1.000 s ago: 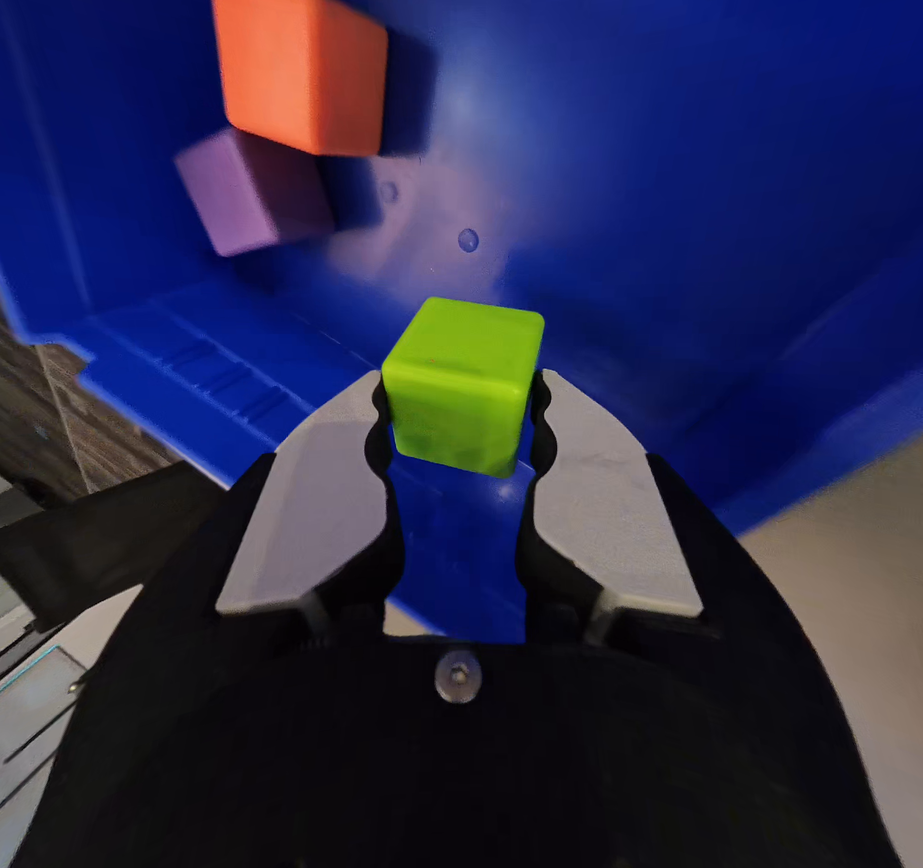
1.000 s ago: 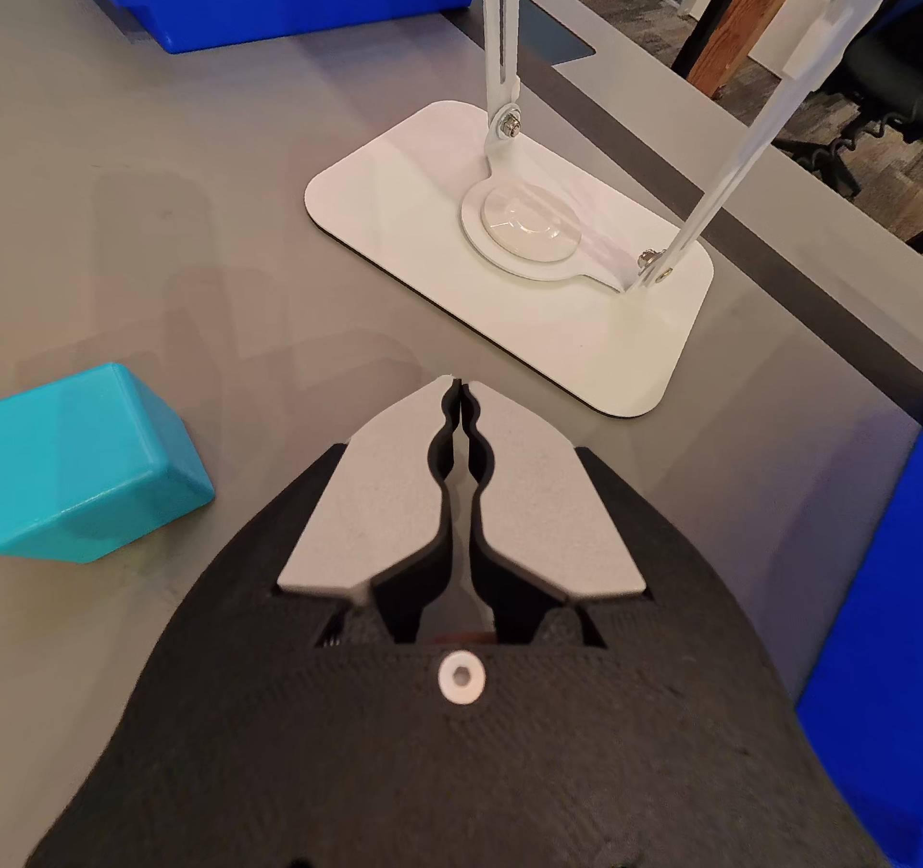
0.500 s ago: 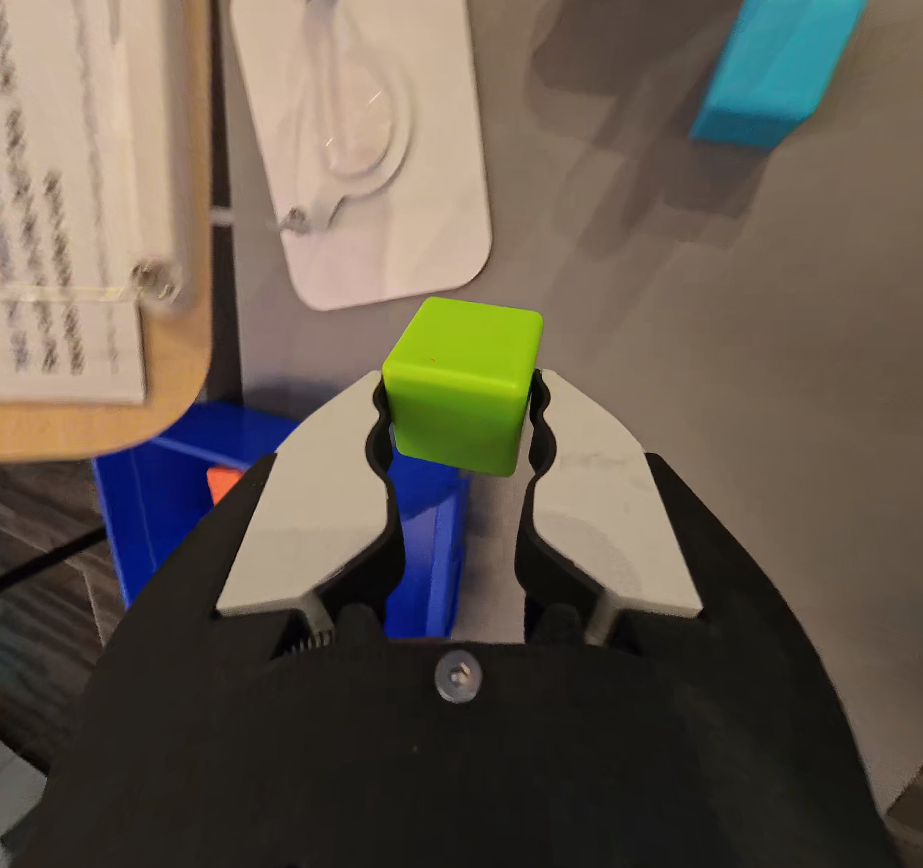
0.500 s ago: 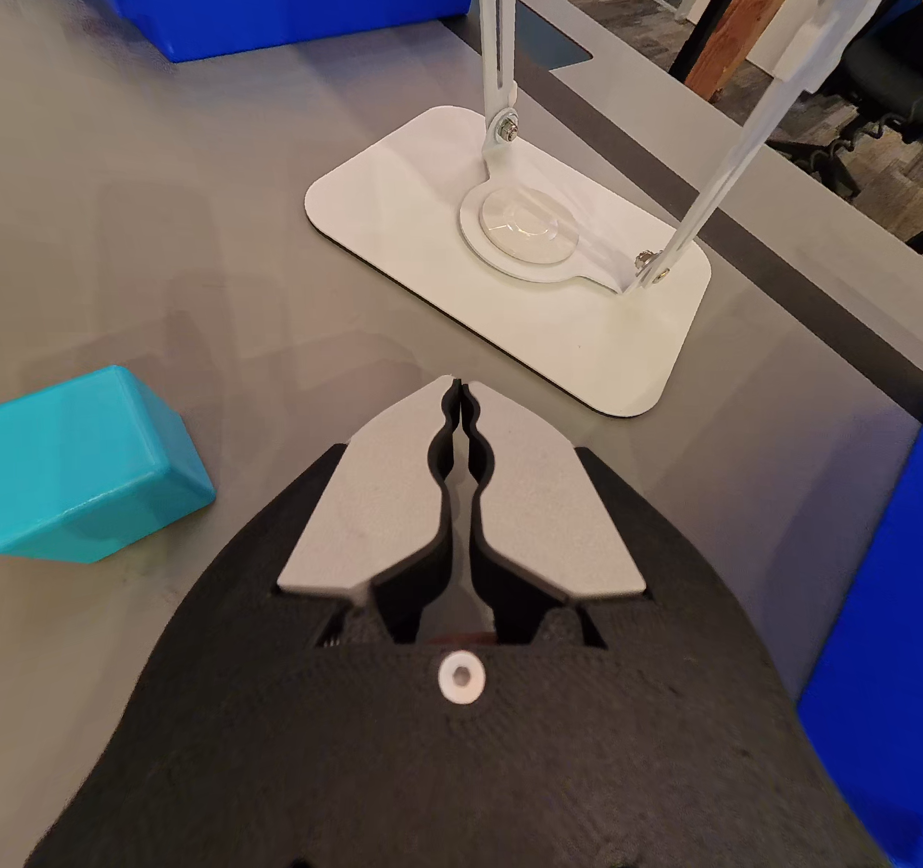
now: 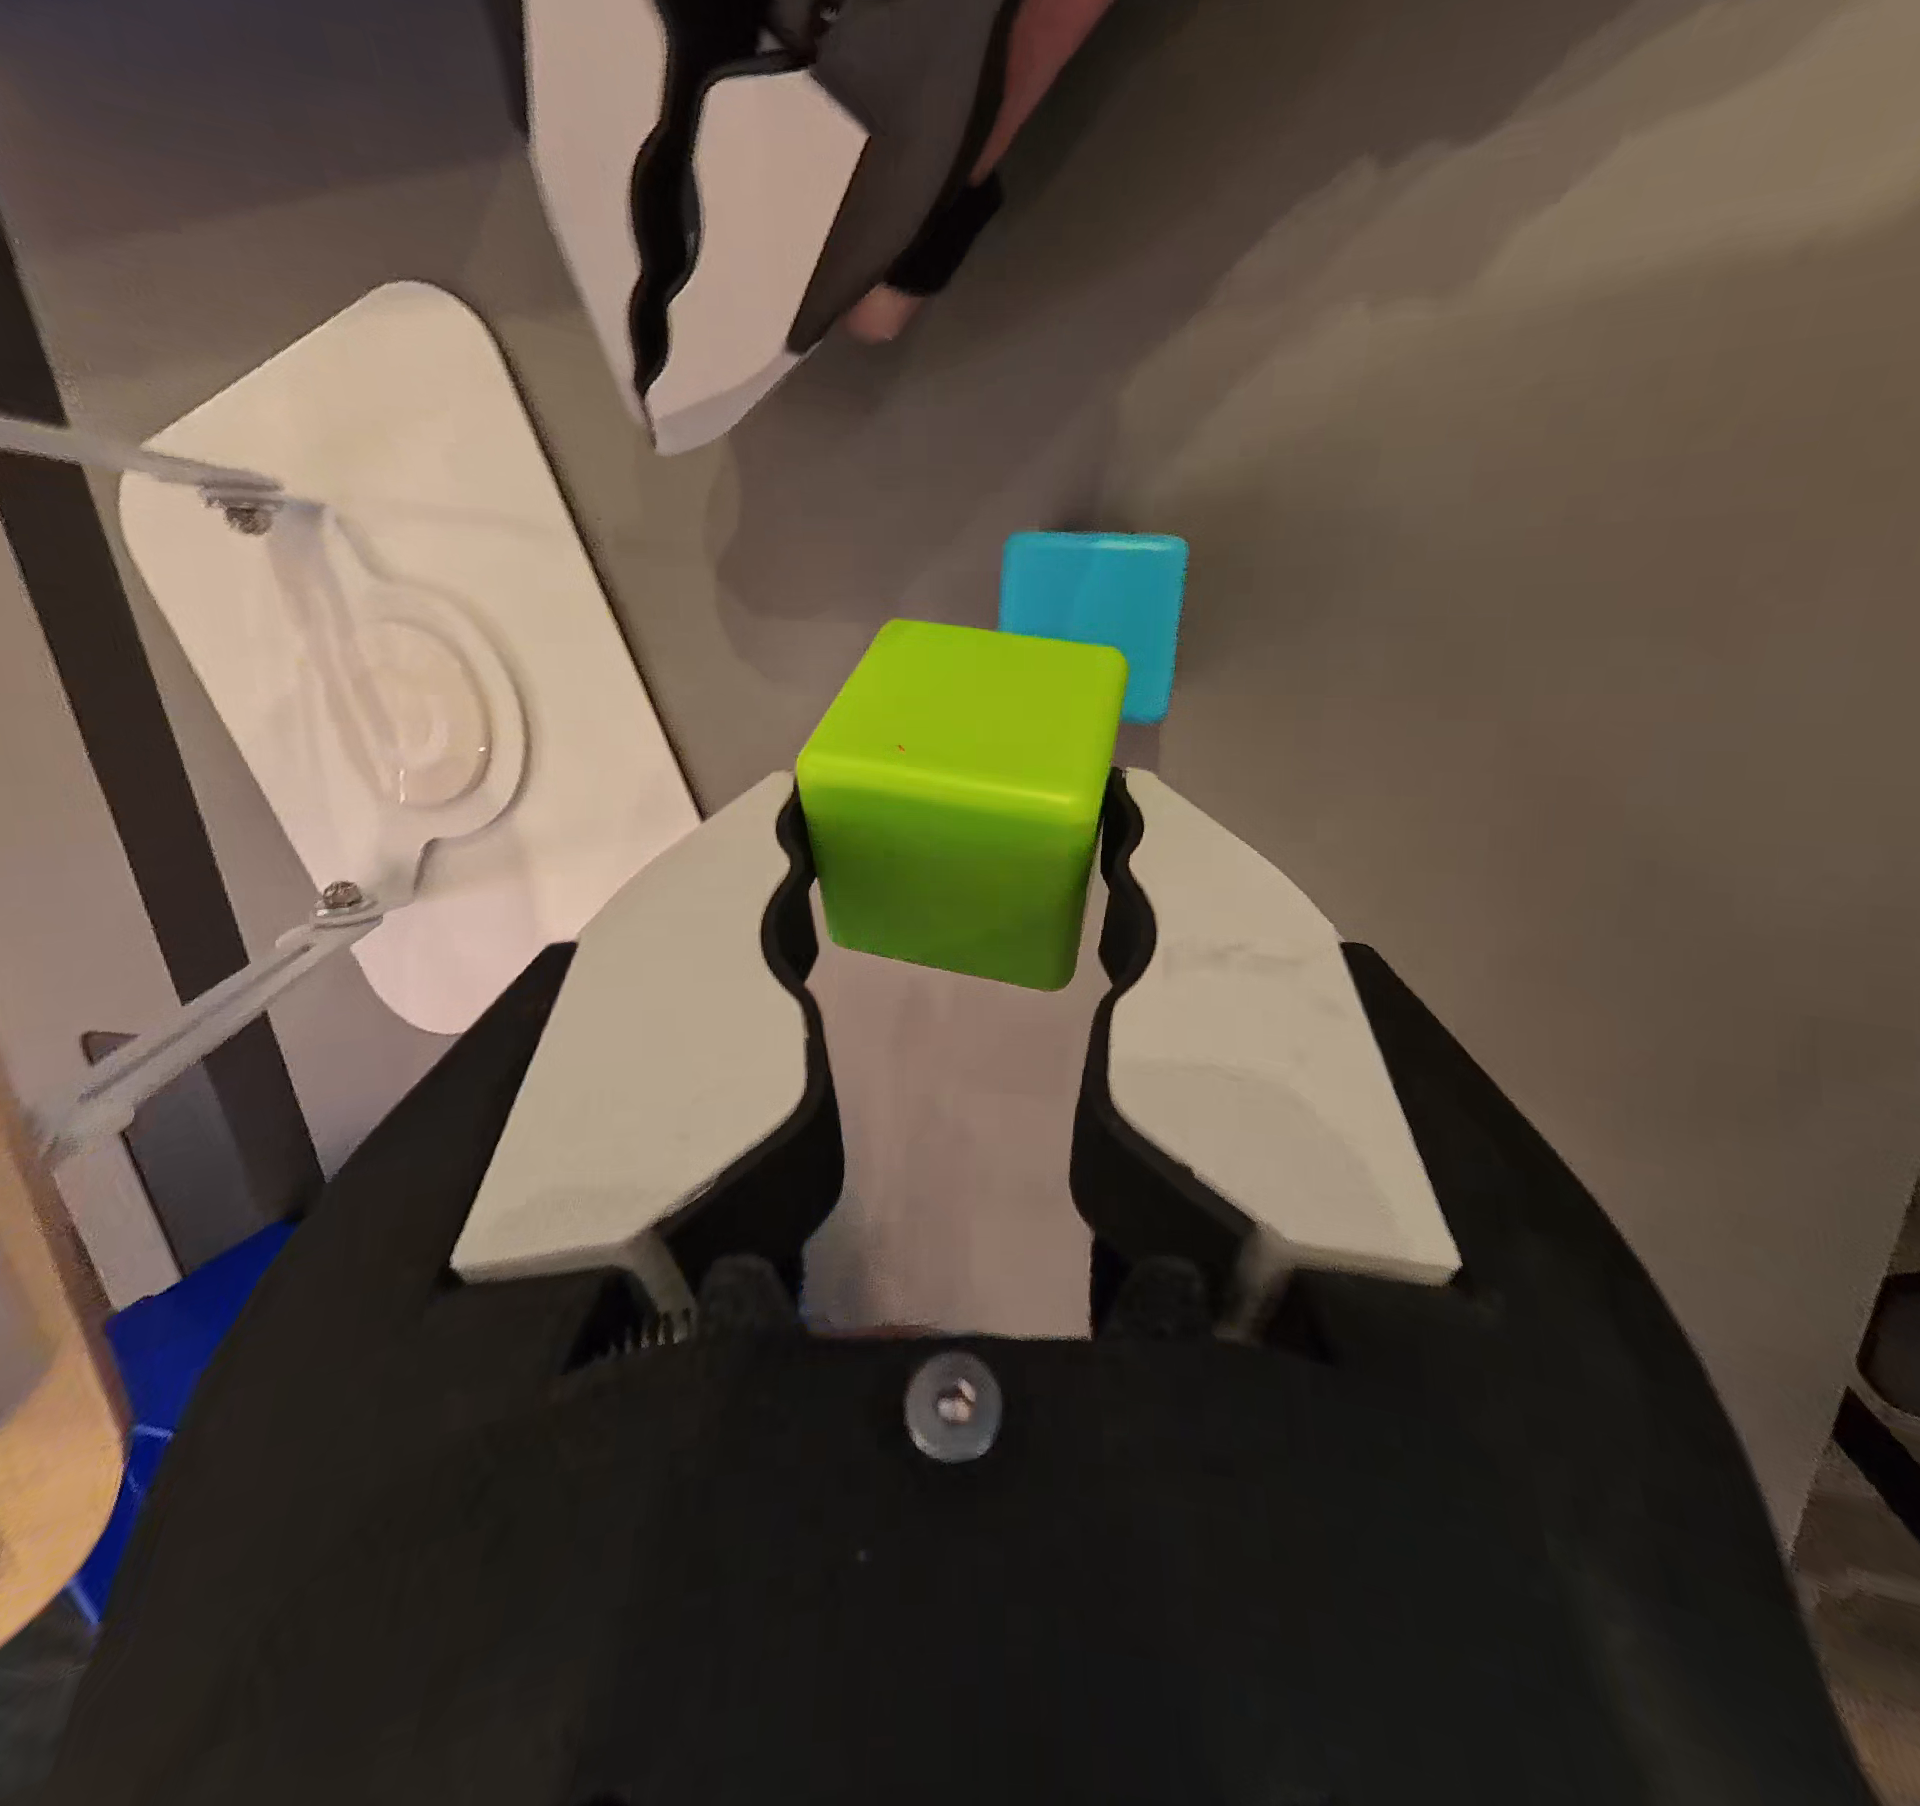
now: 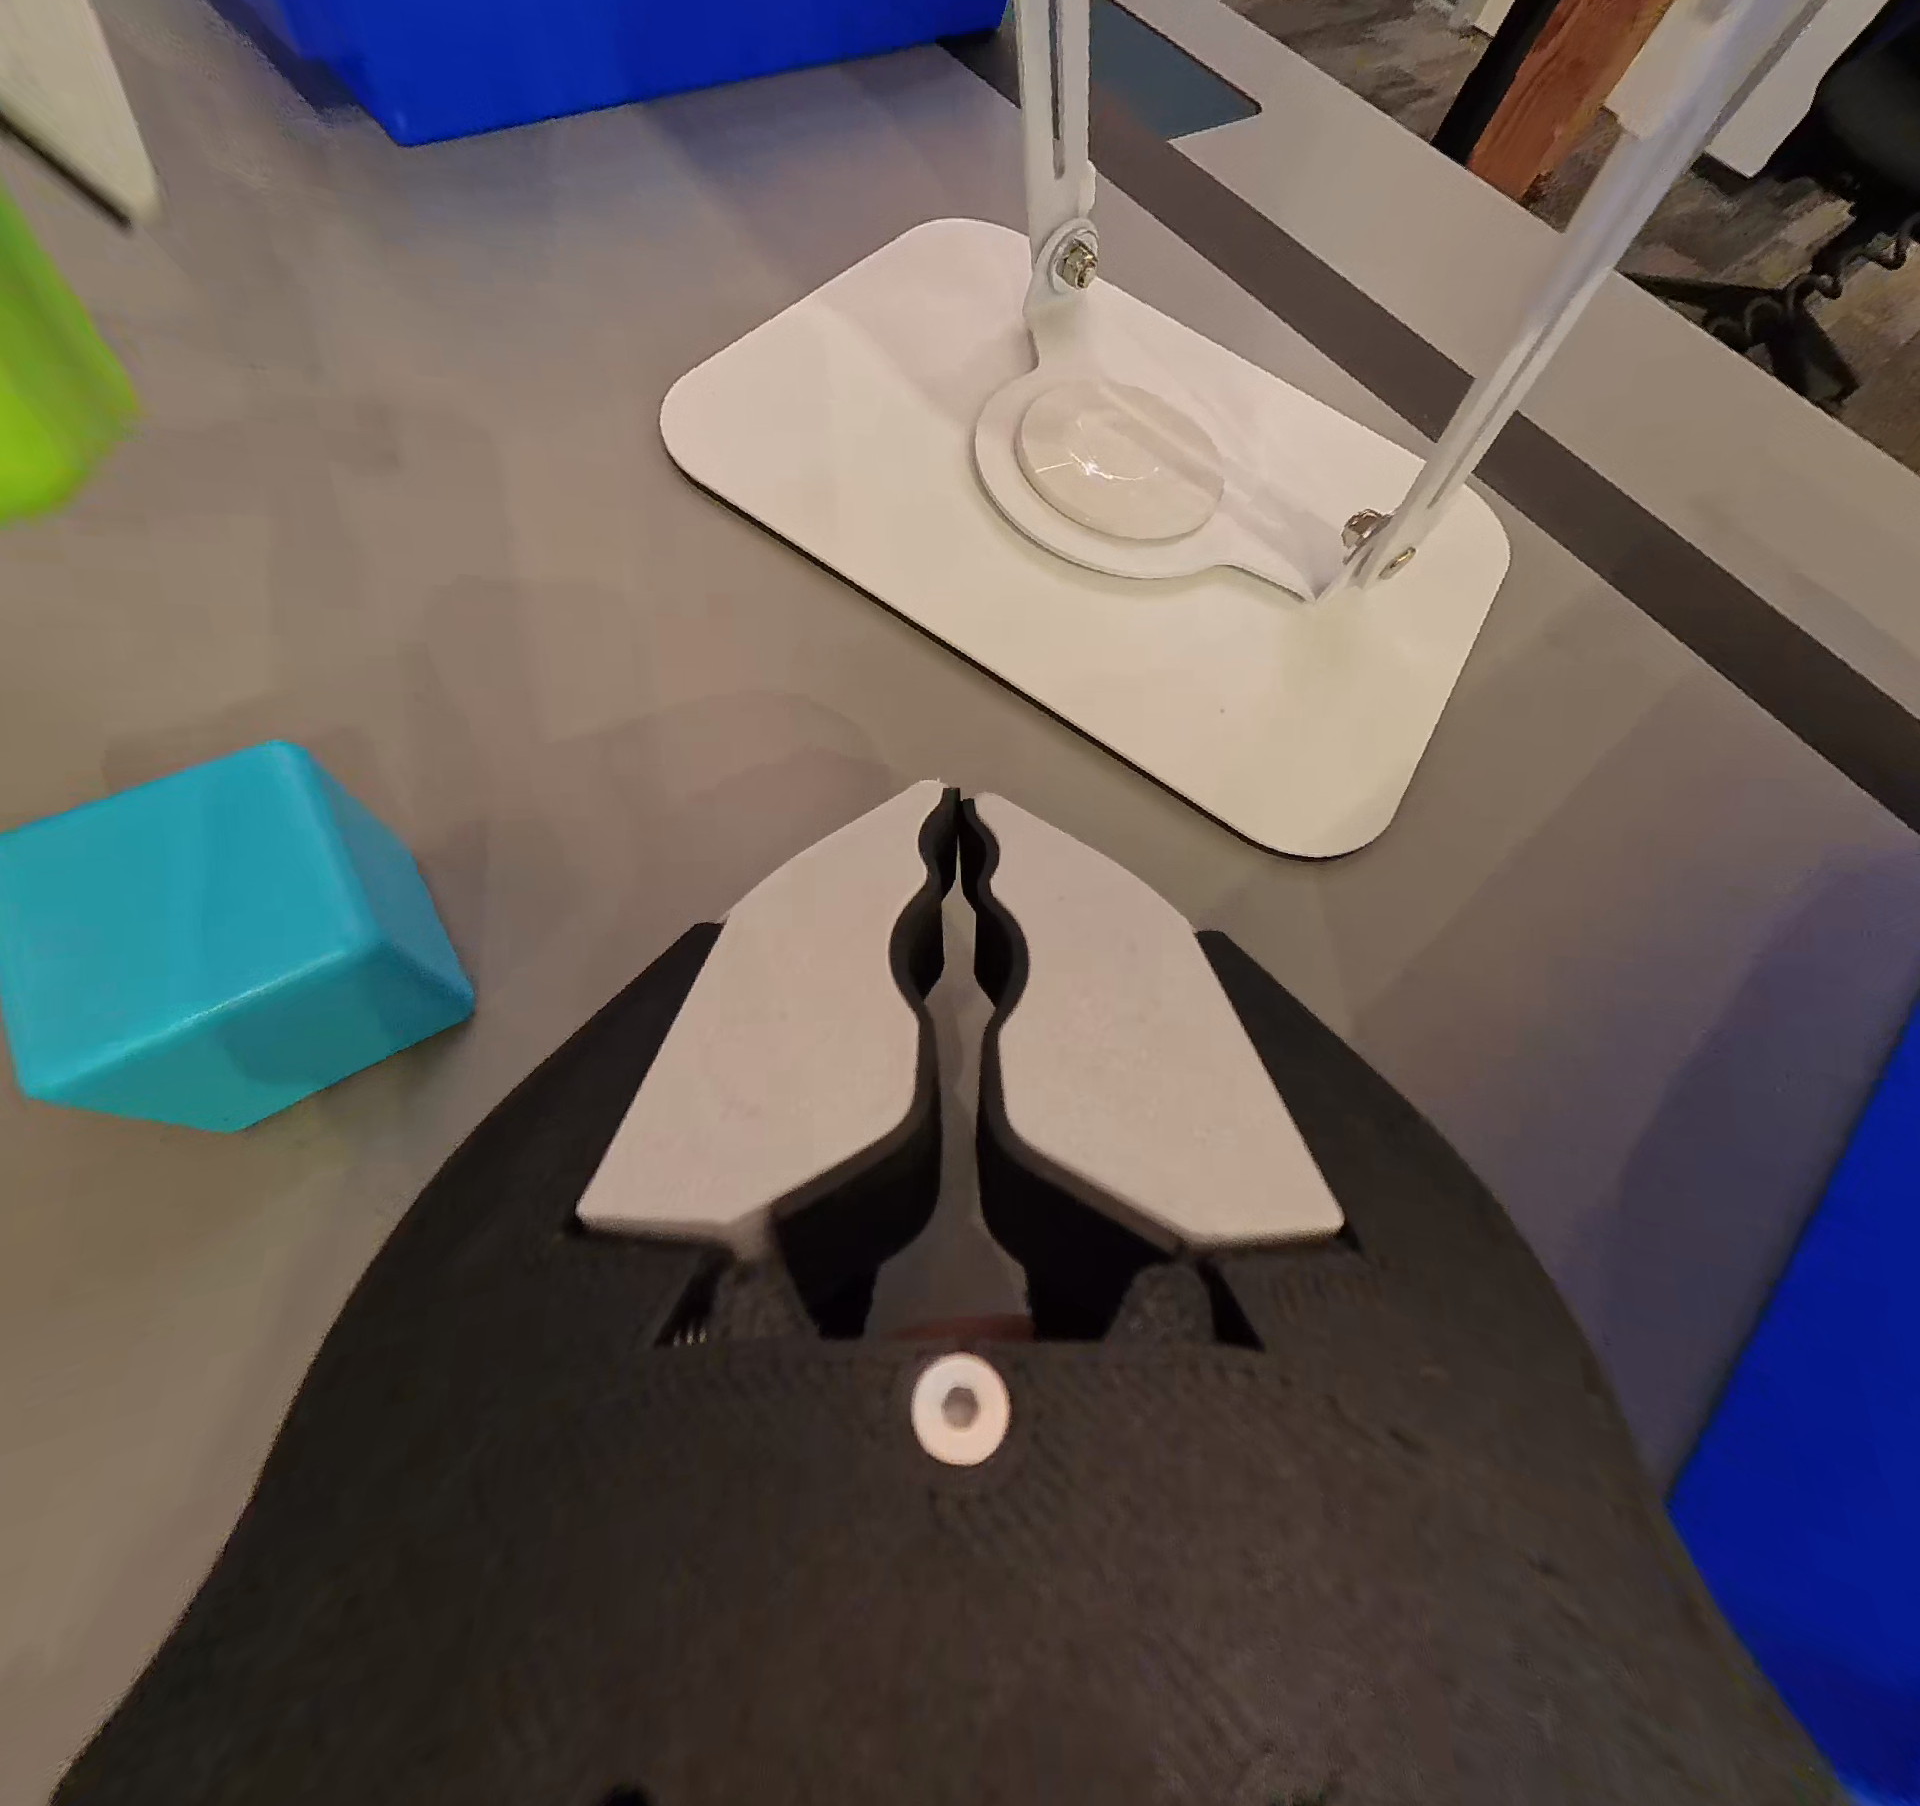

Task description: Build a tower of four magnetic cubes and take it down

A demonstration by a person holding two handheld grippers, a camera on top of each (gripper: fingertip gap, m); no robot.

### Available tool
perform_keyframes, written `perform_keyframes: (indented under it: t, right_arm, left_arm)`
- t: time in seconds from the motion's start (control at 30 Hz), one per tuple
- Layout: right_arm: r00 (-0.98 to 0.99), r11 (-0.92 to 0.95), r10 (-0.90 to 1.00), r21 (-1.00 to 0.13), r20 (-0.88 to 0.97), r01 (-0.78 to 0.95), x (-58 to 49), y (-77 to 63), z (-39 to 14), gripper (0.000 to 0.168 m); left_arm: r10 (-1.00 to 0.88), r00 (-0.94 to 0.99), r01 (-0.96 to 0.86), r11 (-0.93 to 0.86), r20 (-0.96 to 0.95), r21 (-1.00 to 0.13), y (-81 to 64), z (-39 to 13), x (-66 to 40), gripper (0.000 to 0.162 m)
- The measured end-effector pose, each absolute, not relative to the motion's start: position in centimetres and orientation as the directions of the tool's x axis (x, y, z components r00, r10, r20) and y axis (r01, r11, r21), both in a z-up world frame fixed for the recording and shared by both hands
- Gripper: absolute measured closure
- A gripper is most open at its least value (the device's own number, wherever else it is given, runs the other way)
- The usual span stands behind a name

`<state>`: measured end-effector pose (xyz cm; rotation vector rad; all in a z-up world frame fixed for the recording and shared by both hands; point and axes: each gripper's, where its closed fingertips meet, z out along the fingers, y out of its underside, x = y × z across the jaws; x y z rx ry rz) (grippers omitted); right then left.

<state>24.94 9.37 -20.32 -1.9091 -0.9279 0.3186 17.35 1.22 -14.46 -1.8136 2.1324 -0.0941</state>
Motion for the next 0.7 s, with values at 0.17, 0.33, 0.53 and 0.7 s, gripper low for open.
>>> perform_keyframes:
  t: [0.17,0.33,0.53,0.7]
  right_arm:
    - [0.677,-0.258,0.719,-0.844,0.156,0.469,24.9,9.4,-20.4,0.168]
    - [0.673,-0.257,0.721,-0.837,0.166,0.483,24.8,9.3,-20.5,0.168]
    - [0.674,-0.258,0.720,-0.838,0.165,0.480,24.9,9.4,-20.5,0.168]
    - [0.675,-0.258,0.720,-0.841,0.160,0.475,24.9,9.3,-20.4,0.168]
  left_arm:
    - [-0.975,-0.131,-0.969,0.164,-0.179,-0.184,0.0,-17.4,19.0,0.110]
    - [-0.975,-0.120,-0.979,0.147,-0.185,-0.140,0.3,-19.0,19.5,0.111]
    - [-0.968,-0.149,-0.980,0.173,-0.204,-0.101,0.0,-19.1,20.0,0.111]
    - [-0.965,-0.159,-0.980,0.180,-0.206,-0.083,0.0,-19.1,20.1,0.111]
